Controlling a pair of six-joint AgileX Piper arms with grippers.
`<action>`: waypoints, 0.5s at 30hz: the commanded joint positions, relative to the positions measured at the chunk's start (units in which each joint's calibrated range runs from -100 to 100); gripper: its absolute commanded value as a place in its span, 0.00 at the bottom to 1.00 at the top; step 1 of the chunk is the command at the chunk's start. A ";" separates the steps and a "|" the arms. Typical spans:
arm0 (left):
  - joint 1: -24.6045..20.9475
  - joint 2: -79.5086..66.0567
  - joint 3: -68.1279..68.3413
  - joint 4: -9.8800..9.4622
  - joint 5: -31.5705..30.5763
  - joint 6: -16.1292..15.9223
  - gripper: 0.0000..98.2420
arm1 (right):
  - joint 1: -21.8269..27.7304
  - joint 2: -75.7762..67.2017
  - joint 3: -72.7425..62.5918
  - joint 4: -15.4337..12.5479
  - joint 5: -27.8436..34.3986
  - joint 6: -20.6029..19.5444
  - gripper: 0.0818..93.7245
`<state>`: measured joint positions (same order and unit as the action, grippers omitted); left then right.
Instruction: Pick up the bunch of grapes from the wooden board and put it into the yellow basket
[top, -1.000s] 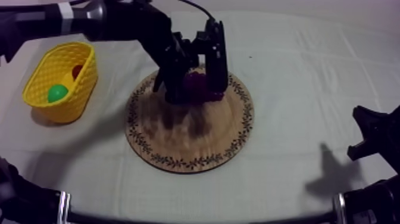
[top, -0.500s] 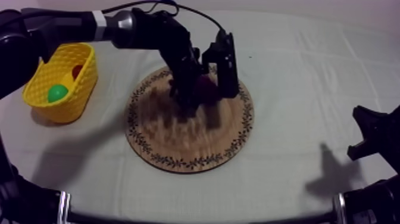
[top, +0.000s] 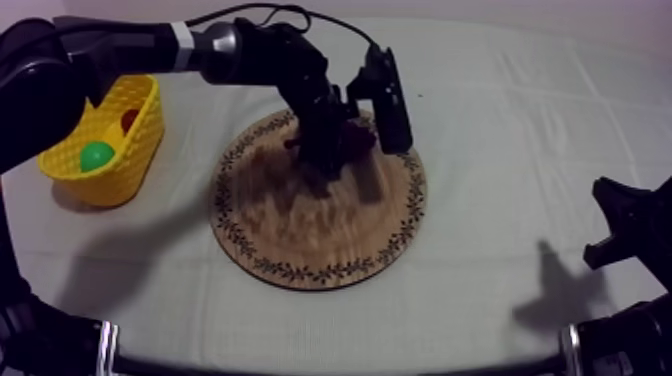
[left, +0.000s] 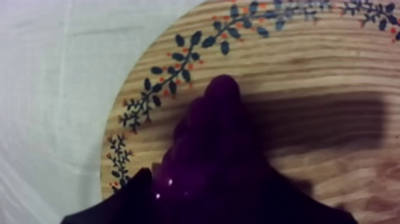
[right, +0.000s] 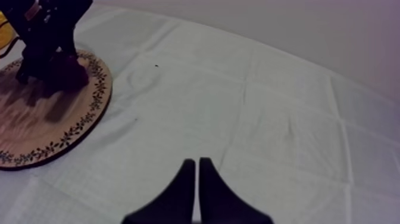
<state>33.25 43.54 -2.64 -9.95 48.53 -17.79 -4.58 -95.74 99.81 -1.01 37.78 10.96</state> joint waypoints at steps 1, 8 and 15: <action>-0.23 -1.60 0.59 0.01 0.55 0.73 0.50 | -0.02 -0.01 -0.03 0.01 0.04 0.00 0.00; -2.04 -11.93 7.77 0.29 4.11 3.50 0.47 | -0.02 -0.01 -0.03 0.01 0.04 0.00 0.00; -6.89 -28.88 18.28 3.78 14.12 2.47 0.49 | -0.02 -0.01 -0.03 0.01 0.04 0.00 0.00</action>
<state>27.92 22.25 13.06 -6.91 59.83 -15.08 -4.58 -95.74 99.81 -1.01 37.78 10.96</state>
